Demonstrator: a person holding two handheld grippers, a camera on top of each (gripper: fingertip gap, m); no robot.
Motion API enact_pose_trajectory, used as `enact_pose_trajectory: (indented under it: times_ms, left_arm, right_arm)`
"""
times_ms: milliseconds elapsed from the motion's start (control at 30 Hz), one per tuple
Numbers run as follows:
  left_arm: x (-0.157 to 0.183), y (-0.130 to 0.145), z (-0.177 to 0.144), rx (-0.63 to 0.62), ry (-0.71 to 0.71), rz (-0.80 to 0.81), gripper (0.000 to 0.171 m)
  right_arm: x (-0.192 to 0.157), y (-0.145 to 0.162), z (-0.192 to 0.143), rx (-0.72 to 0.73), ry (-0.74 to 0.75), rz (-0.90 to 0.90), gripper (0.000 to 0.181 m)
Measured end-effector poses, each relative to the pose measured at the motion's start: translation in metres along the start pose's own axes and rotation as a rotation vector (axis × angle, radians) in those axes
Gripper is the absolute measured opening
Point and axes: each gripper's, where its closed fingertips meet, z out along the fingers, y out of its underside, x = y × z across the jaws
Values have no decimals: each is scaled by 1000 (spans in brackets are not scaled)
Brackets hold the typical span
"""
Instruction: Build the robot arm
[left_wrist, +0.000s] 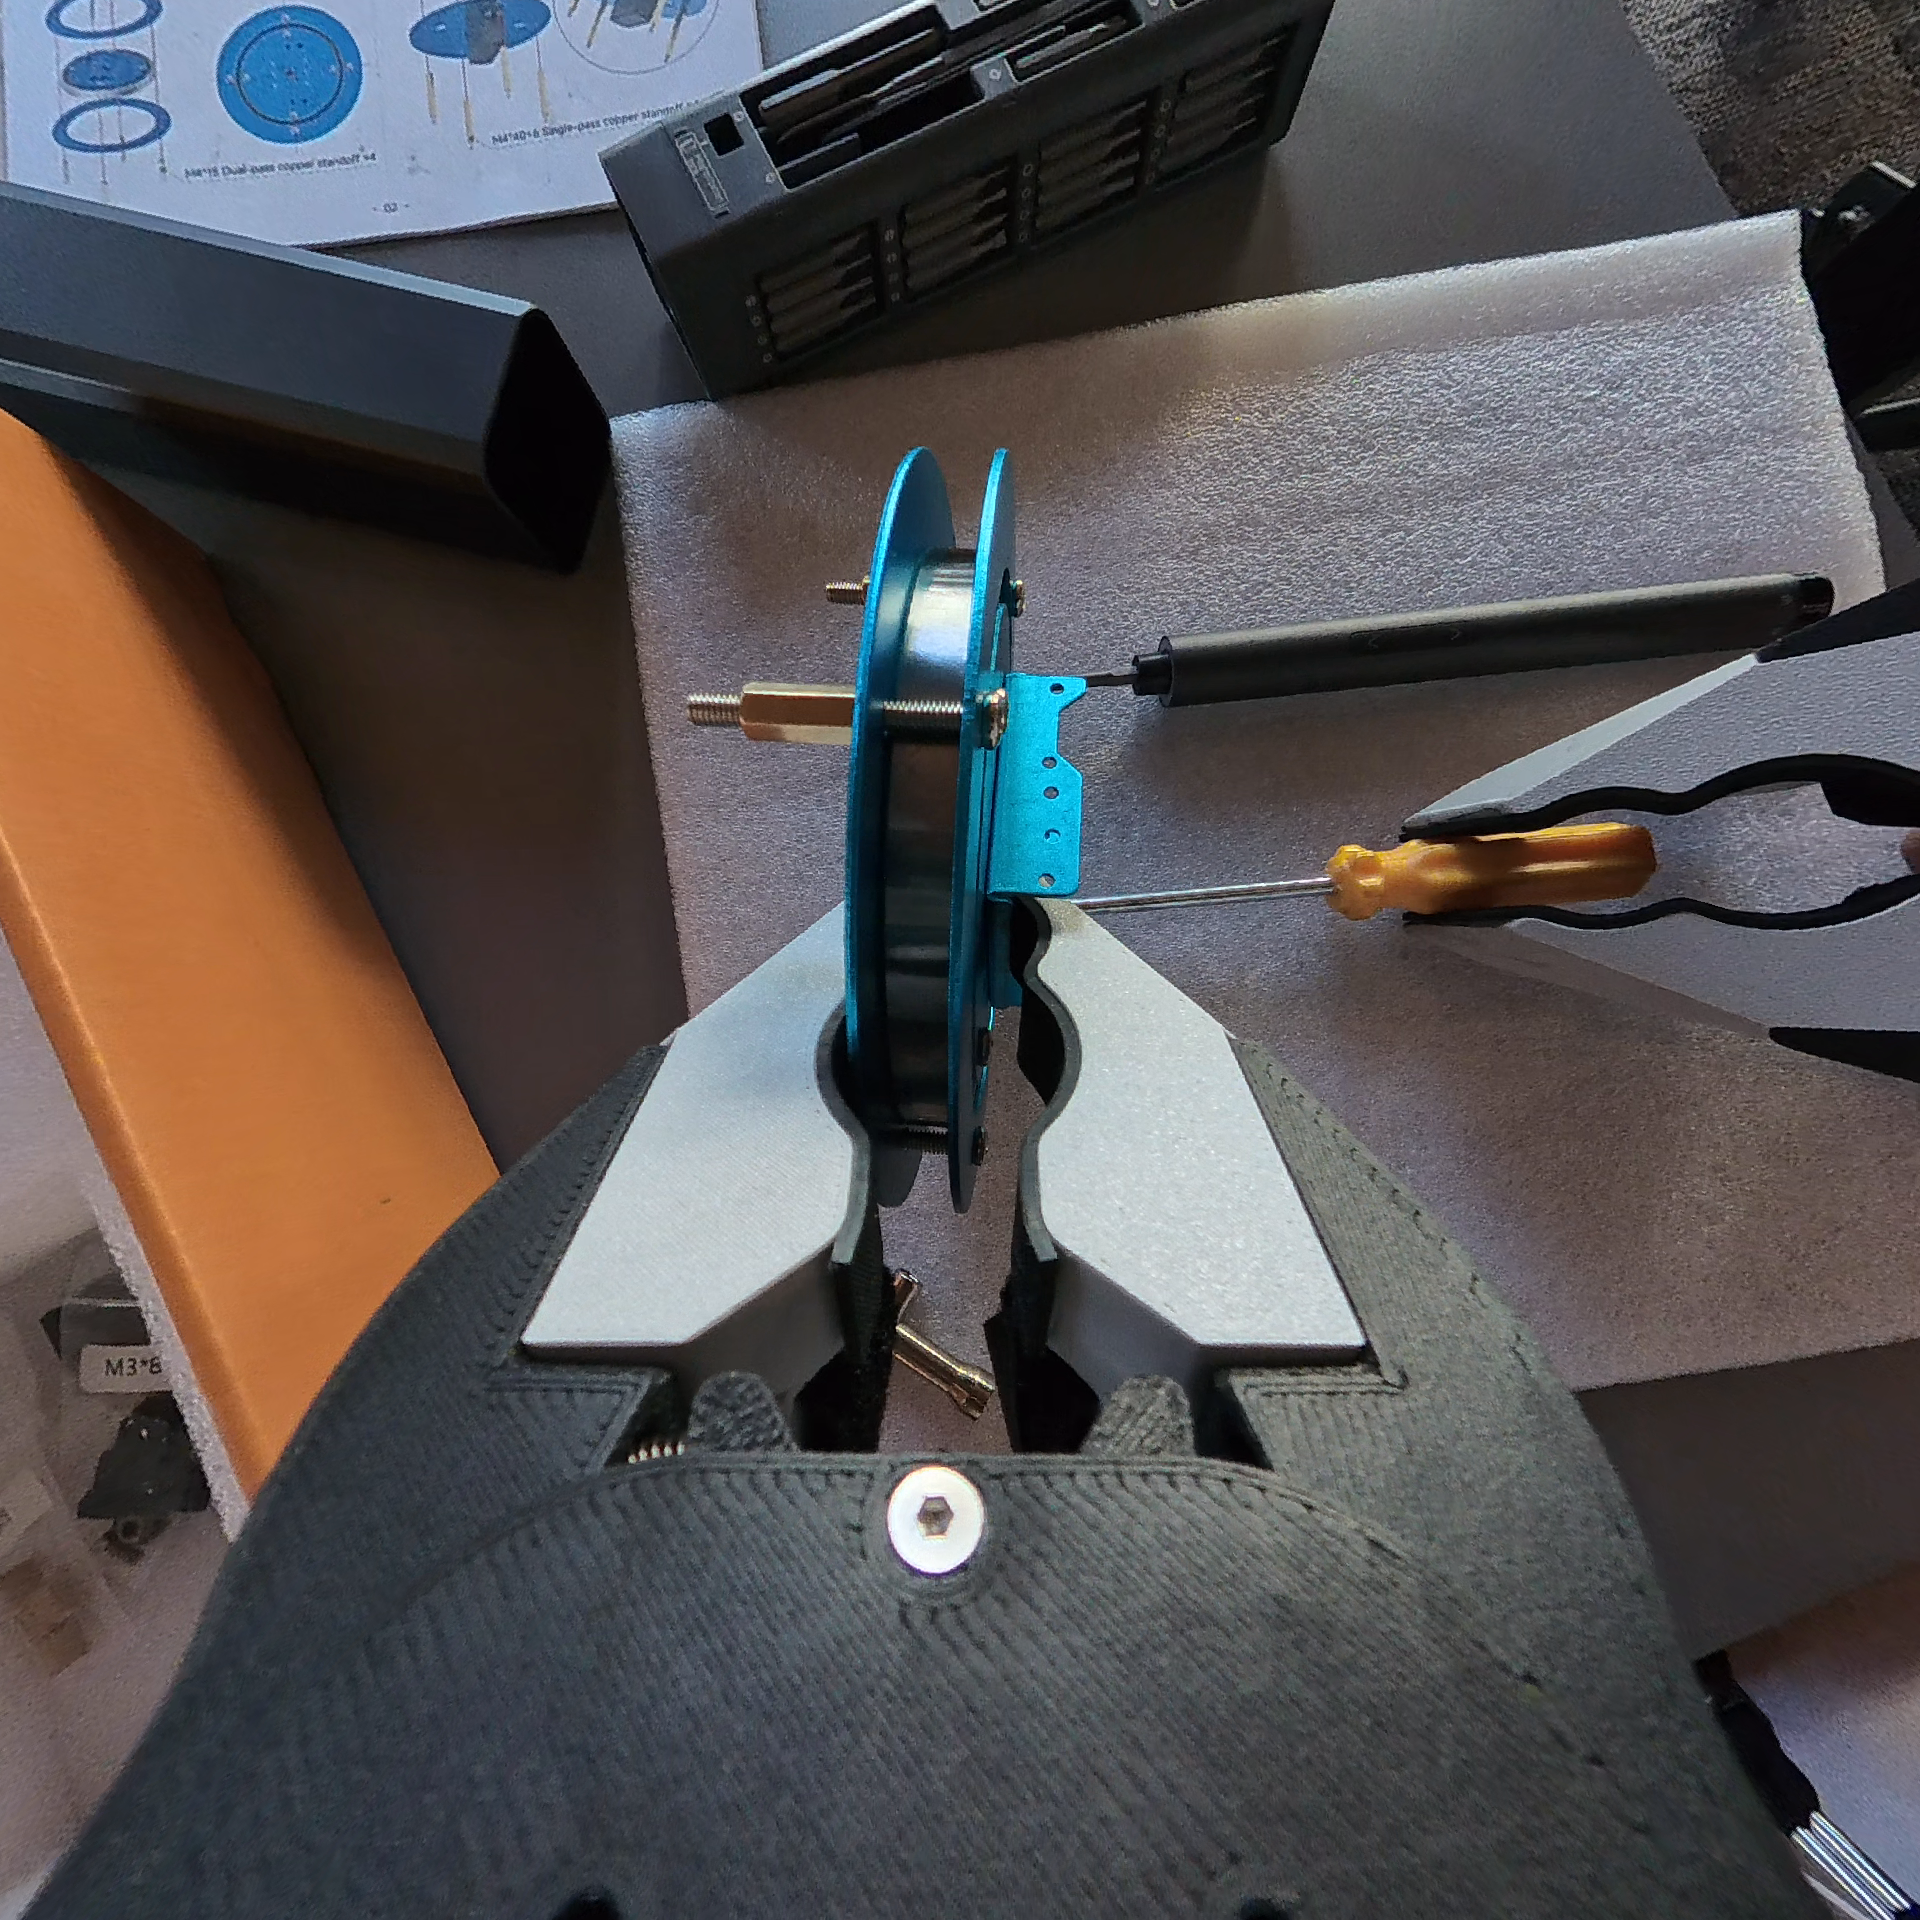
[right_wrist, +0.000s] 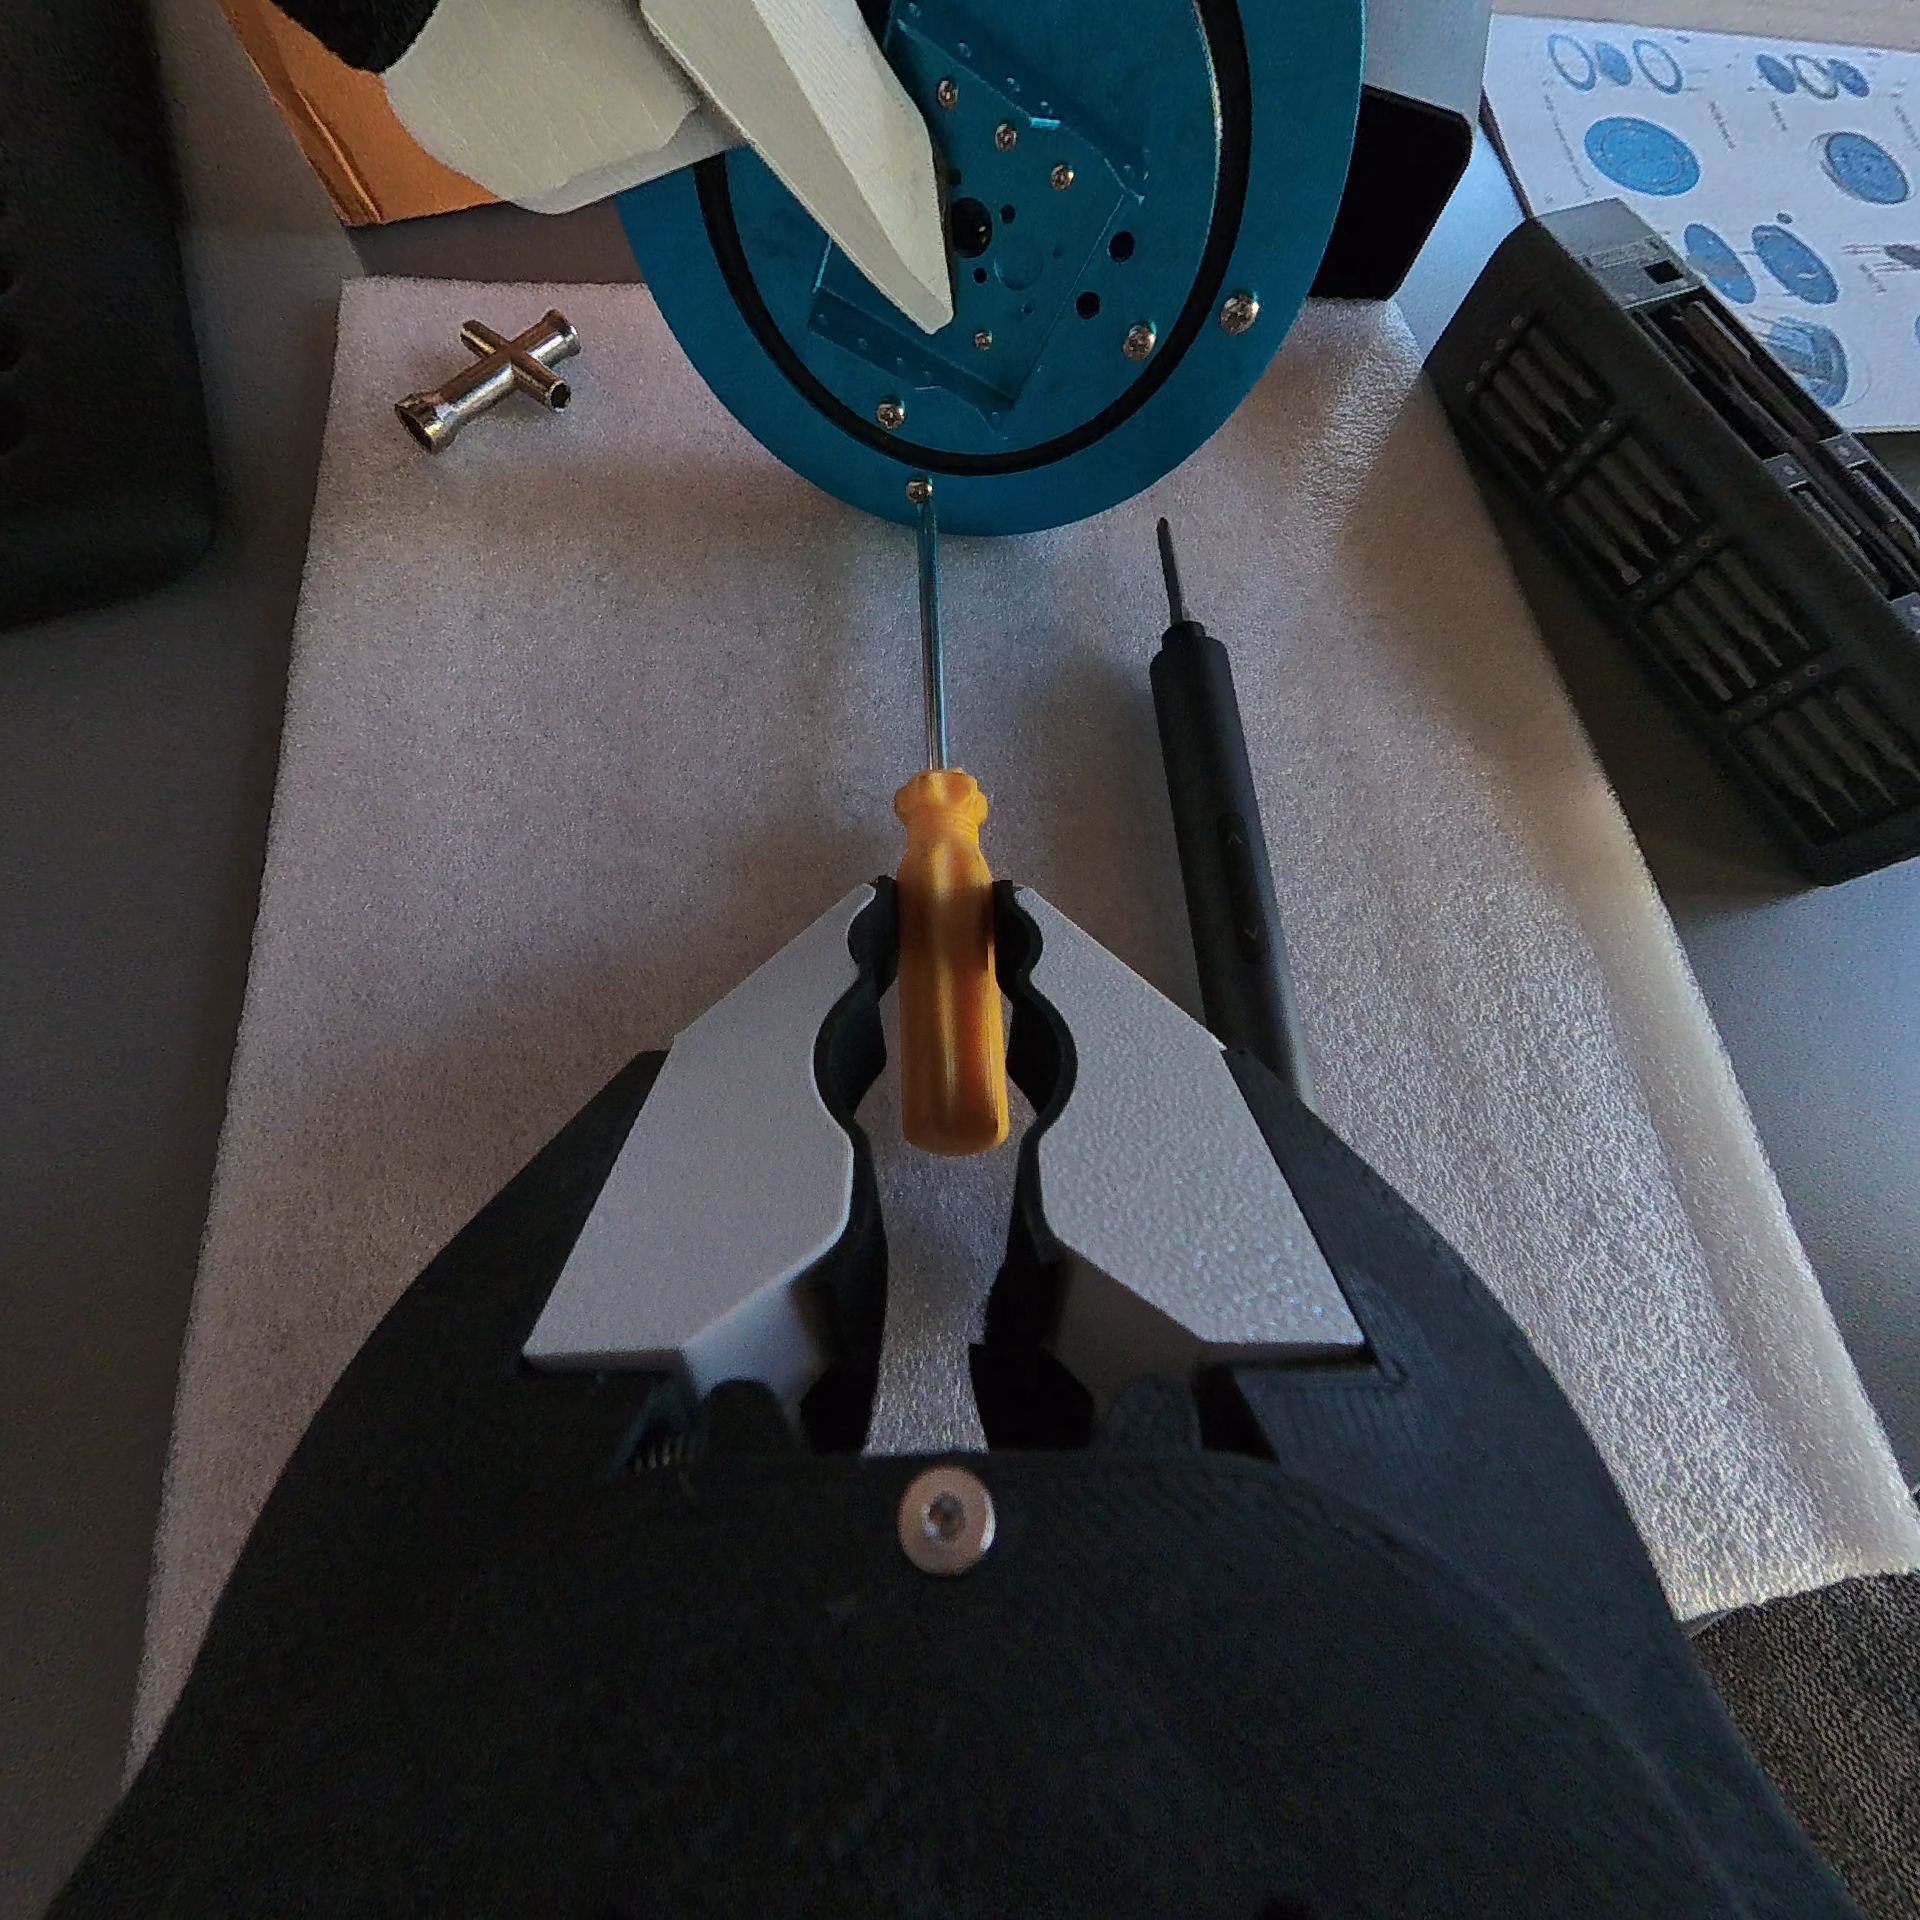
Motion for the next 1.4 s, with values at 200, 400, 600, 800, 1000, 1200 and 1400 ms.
enact_pose_trajectory:
  times_ms: [200,400,600,800,1000,1200,1400]
  left_arm:
    - [0,0,0,-1,0,0,20]
    - [0,0,0,-3,-5,5,19]
    - [1,0,0,-3,-13,19,20]
    - [3,2,0,8,-20,30,20]
    - [4,5,0,0,-25,67,20]
    - [15,17,-1,-70,88,112,43]
    - [18,20,-5,-76,205,66,42]
  right_arm:
    - [-1,-1,0,2,2,-3,17]
    - [1,-9,-4,10,90,-125,16]
    - [-9,-6,-3,15,-116,269,16]
    - [-9,-9,-5,62,-414,773,16]
    - [-13,-4,-3,13,-359,664,17]
    - [-14,-3,-2,-15,-343,634,17]
    - [-14,-1,-1,-55,-286,569,17]
